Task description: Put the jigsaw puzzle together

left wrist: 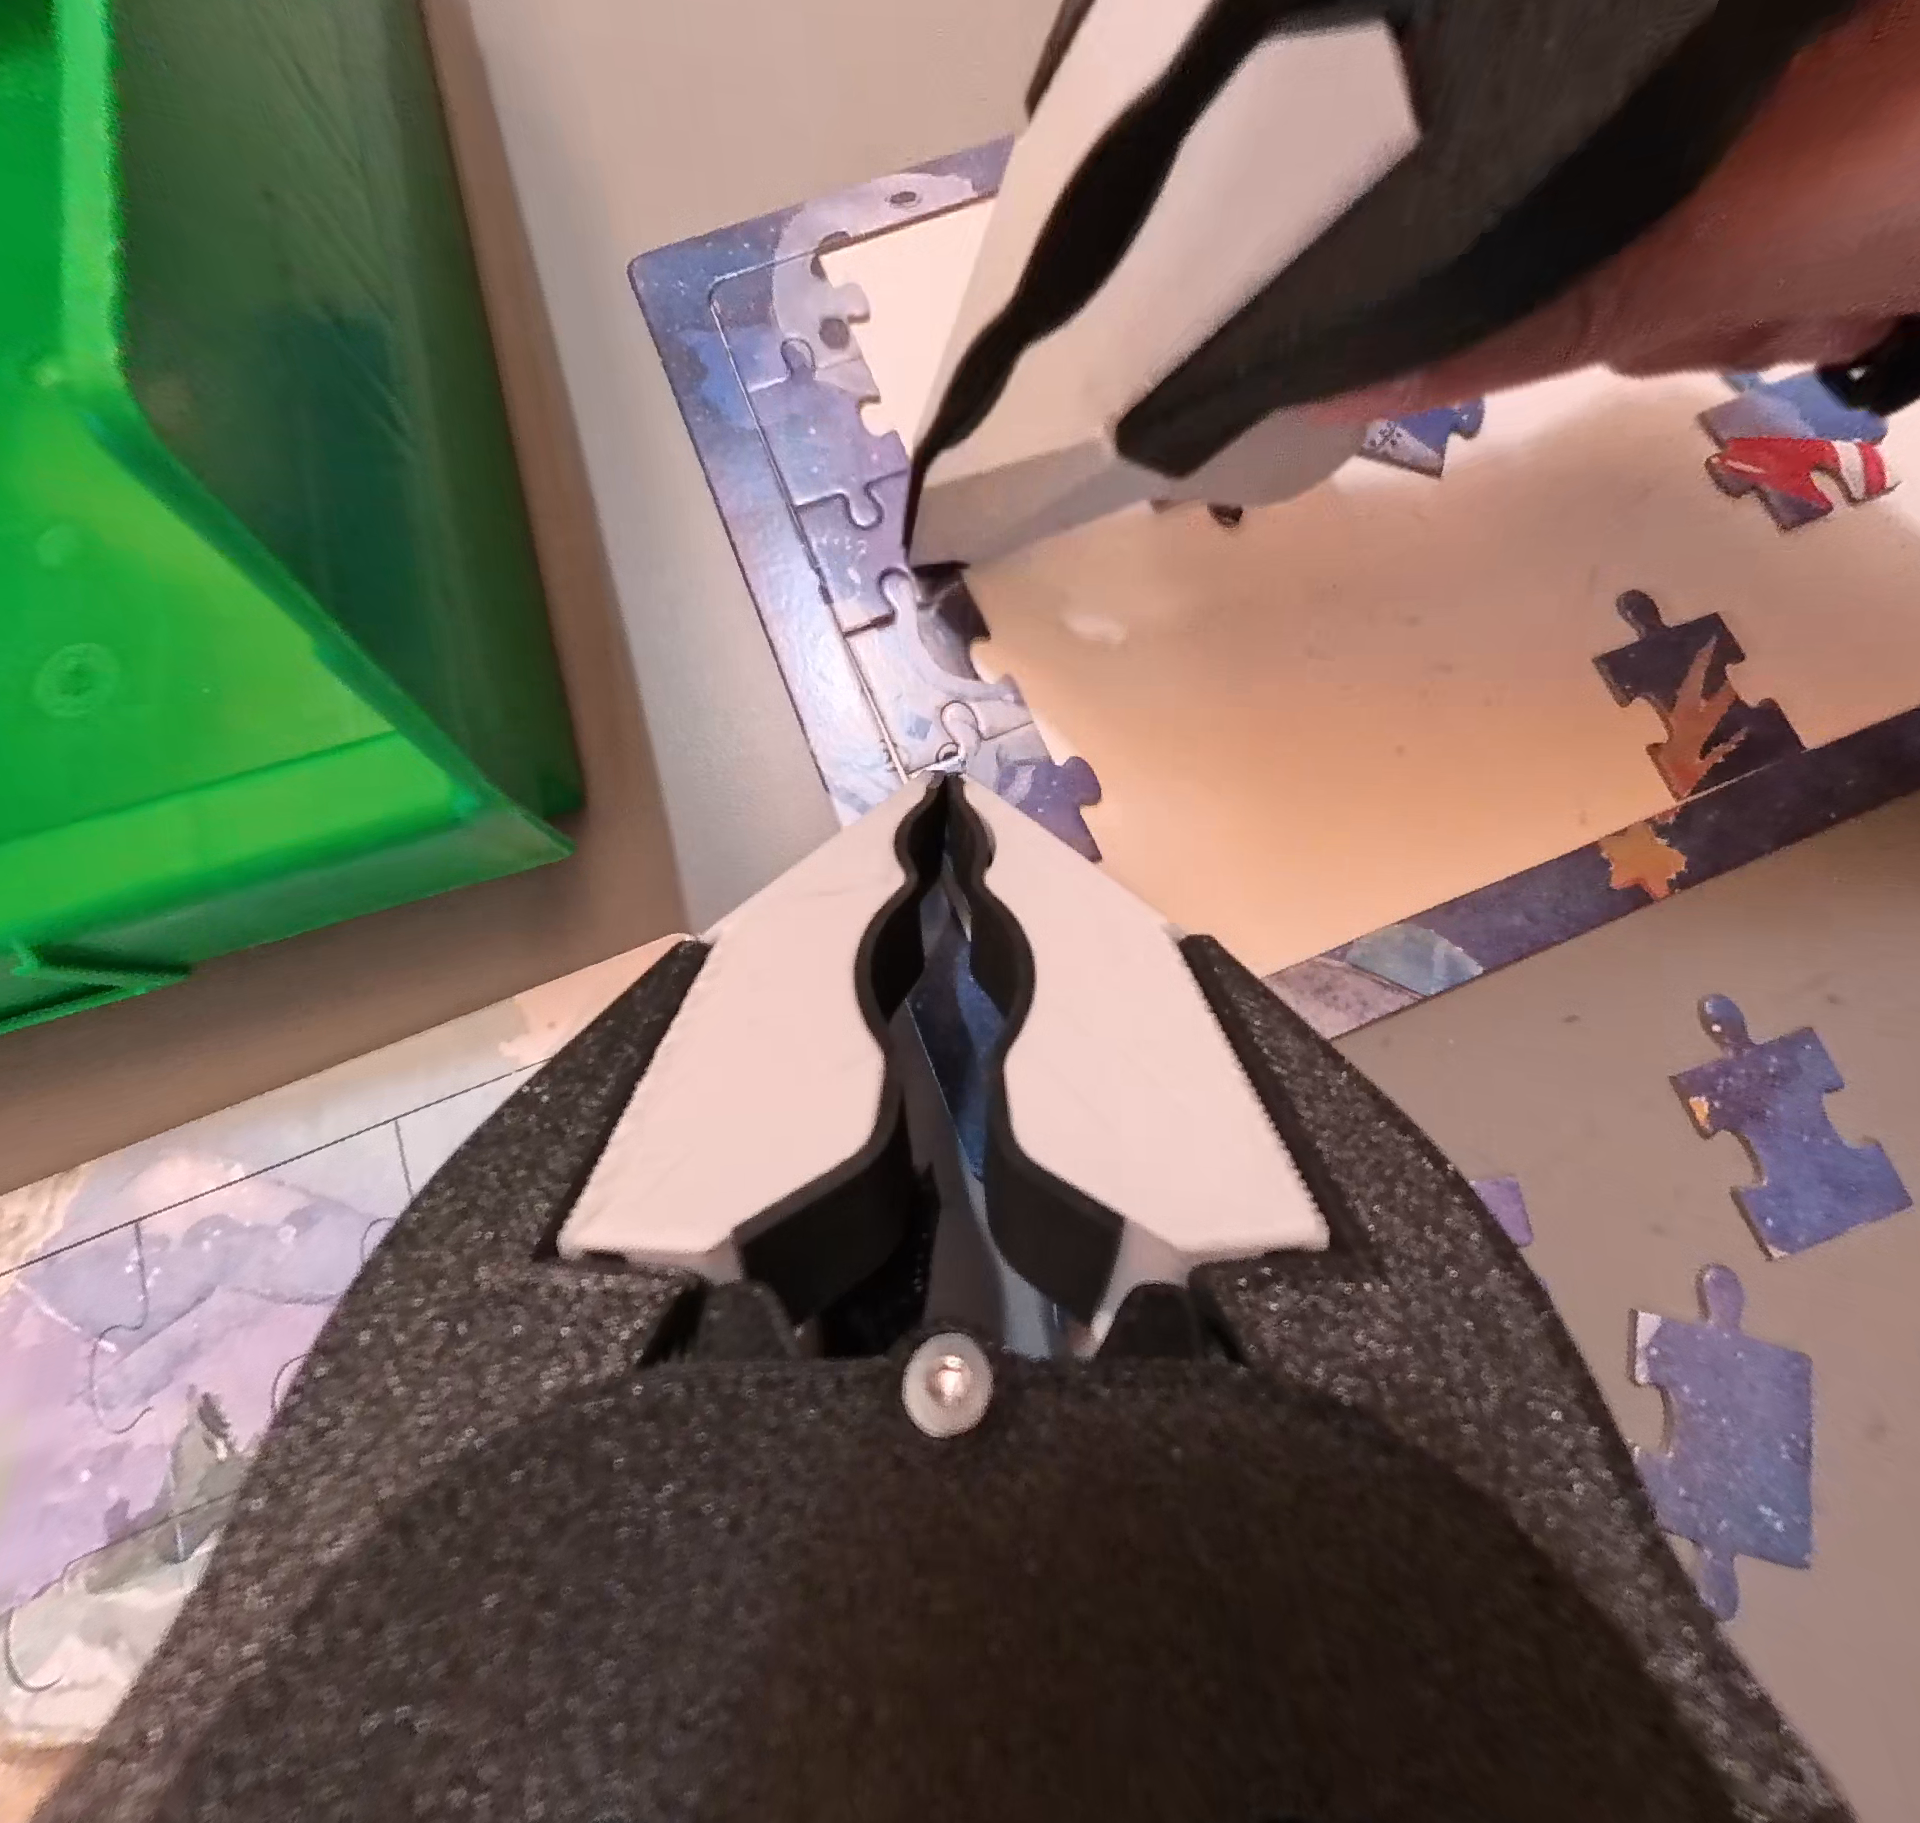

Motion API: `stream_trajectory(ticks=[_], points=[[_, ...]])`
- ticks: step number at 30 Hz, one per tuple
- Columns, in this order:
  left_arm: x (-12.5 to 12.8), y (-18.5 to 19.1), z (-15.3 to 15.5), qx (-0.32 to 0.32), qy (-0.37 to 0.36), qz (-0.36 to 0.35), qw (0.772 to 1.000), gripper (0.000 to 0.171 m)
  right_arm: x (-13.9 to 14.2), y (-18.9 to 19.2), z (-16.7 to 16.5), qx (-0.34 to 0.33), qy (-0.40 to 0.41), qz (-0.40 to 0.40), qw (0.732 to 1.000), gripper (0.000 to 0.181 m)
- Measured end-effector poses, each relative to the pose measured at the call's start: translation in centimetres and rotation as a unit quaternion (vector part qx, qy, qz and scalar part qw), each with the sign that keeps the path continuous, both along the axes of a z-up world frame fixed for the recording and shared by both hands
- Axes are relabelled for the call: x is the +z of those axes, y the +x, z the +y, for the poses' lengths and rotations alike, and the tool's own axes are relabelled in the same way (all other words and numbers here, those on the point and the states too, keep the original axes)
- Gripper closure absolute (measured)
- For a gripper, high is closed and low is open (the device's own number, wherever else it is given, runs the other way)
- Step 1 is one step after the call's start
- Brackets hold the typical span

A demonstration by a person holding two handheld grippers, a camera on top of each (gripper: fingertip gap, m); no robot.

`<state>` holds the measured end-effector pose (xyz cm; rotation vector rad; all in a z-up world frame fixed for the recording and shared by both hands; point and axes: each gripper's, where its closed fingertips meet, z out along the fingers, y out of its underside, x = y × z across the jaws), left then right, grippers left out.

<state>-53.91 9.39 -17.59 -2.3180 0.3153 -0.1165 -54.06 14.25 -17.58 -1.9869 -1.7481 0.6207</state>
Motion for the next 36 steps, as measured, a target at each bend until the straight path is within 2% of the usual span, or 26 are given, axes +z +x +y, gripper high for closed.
stream_trajectory(ticks=[5,9,12,13,18,22,24,28,32,36], points=[[0.0,0.0,0.0,0.002,0.0,0.002,1.0,0.171,0.0,0.1,0.0,0.005,-0.002,-0.017,1.0,0.181],[0.0,0.0,0.0,0.005,-0.001,-0.005,1.0,0.171,1.2,-0.4,0.1,-0.008,-0.011,0.018,1.0,0.181],[0.0,0.0,0.0,0.009,-0.005,-0.021,1.0,0.171,-0.1,-0.6,-0.8,0.008,-0.01,0.007,1.0,0.181],[0.0,0.0,0.0,0.009,-0.006,-0.026,1.0,0.171,0.0,-0.9,-0.8,0.01,-0.002,0.022,1.0,0.181],[0.1,-0.1,0.1,0.016,-0.009,-0.037,0.999,0.171,-0.2,-0.8,-0.9,0.032,0.05,-0.005,0.998,0.181],[0.1,-0.1,0.1,0.025,-0.01,-0.044,0.999,0.171,1.1,-1.9,-0.9,0.015,0.03,0.039,0.999,0.181],[0.1,-0.1,0.1,0.025,-0.011,-0.046,0.999,0.171,-0.4,-1.3,-1.2,0.026,0.032,0.002,0.999,0.179],[0.1,-0.1,0.1,0.025,-0.009,-0.042,0.999,0.171,-0.1,-1.5,-1.0,0.025,0.036,0.015,0.999,0.181],[0.1,-0.1,0.1,0.025,-0.01,-0.047,0.999,0.171,2.2,-1.1,0.8,-0.016,0.019,0.052,0.998,0.181],[0.1,-0.1,0.1,0.025,-0.011,-0.041,0.999,0.171,5.8,2.0,2.8,-0.066,0.005,0.082,0.994,0.181]])
